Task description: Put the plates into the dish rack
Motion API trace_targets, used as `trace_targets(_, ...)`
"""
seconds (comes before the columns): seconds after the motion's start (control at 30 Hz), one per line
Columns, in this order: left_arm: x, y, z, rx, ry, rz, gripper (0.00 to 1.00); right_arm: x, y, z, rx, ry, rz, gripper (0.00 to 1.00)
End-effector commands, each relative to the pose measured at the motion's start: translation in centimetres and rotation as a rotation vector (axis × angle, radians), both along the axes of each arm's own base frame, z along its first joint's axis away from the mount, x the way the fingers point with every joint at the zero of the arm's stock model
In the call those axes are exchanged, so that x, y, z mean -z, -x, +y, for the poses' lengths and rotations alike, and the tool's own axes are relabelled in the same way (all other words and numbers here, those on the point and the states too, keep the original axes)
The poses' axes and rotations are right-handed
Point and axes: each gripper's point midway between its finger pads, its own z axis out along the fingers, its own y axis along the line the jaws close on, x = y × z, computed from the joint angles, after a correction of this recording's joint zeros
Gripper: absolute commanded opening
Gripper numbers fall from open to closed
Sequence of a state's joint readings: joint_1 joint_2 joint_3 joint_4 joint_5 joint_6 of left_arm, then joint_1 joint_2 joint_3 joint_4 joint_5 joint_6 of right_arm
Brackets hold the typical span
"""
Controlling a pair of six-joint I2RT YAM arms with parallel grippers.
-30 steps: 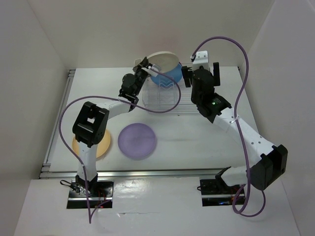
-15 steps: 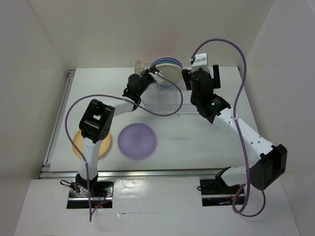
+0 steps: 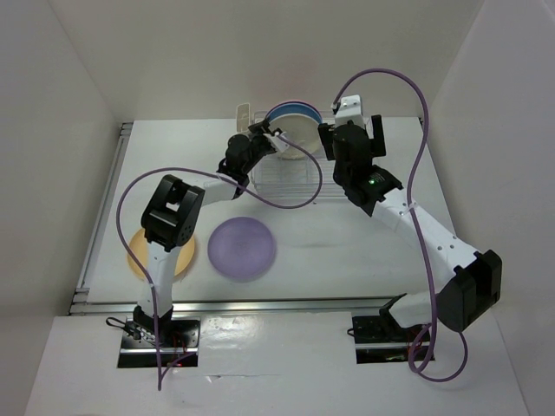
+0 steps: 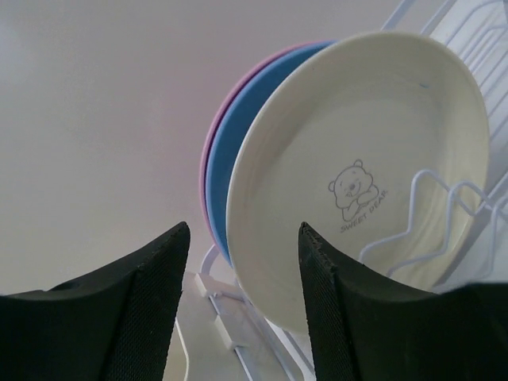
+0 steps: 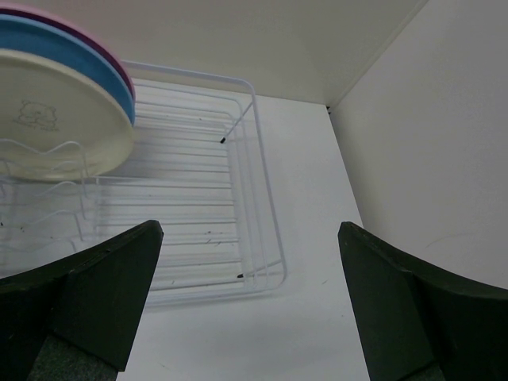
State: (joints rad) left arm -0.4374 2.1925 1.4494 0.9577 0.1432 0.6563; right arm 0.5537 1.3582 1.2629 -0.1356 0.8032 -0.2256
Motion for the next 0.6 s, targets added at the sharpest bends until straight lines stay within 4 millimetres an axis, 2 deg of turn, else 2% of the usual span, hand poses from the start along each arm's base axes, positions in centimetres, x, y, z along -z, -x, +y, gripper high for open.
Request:
trace_targets(0.0,-3.5,0.9,0.0,0.02,0.028,-0.076,0.65,-1.3,-0.2,0.2,0.001,-0.048,-0.044,1.0)
trace_targets(0.03,-4.9,1.4,0.2,0.021,0.043,-0.089,0.65,-1.2,-0.3,0.4,-0.009,-0.05,-0.043,1.0)
trace_targets(0.13,-5.5,2.2,1.1,-0.001,0.047,-0.087,0.66,-0.9,-0.8,1.2,-0.043,-0.069,-0.048,1.0)
trace_targets(0.17,-7.2,2.9,1.6,-0.01,0.059,-0.108,0.66,-0.5,-1.0,1.7,-0.059,-0.077,-0.04,1.0)
trace_targets(0.23,-8.8,3.7,3.1,-0.068,0.06,-0.141,0.66,-0.3,-1.5,2.3,-0.082,-0.084,-0.043,1.0)
trace_targets(0.27,-8.6,4.3,3.9,-0.093,0.071,-0.128,0.66,0.4,-1.8,2.7,-0.09,-0.078,-0.027,1.0)
trace_targets(0.3,-11.8,5.6,5.5,-0.141,0.123,-0.16,0.67,0.2,-1.9,2.7,-0.09,-0.082,-0.035,1.0)
trace_targets(0.33,-12.6,6.5,6.2,-0.153,0.151,-0.153,0.67,0.1,-2.3,2.9,-0.091,-0.087,-0.043,1.0)
trace_targets(0.37,-11.9,7.4,6.9,-0.166,0.153,-0.112,0.67,0.7,-2.6,3.3,-0.101,-0.081,-0.029,1.0)
trace_targets(0.4,-13.4,9.2,7.7,-0.165,0.15,-0.076,0.67,0.6,-2.7,3.5,-0.111,-0.079,-0.035,1.0)
trace_targets(0.43,-13.2,10.1,8.0,-0.162,0.15,-0.031,0.67,0.8,-3.0,3.6,-0.111,-0.08,-0.036,1.0)
trace_targets(0.5,-11.3,11.8,8.8,-0.174,0.146,0.096,0.67,0.5,-3.1,3.9,-0.124,-0.089,-0.047,1.0)
trace_targets(0.53,-9.3,13.4,9.4,-0.178,0.141,0.224,0.66,0.5,-3.2,3.6,-0.125,-0.081,-0.044,1.0)
trace_targets(0.57,-7.7,14.2,9.6,-0.184,0.128,0.295,0.64,0.5,-3.2,3.6,-0.125,-0.081,-0.044,1.0)
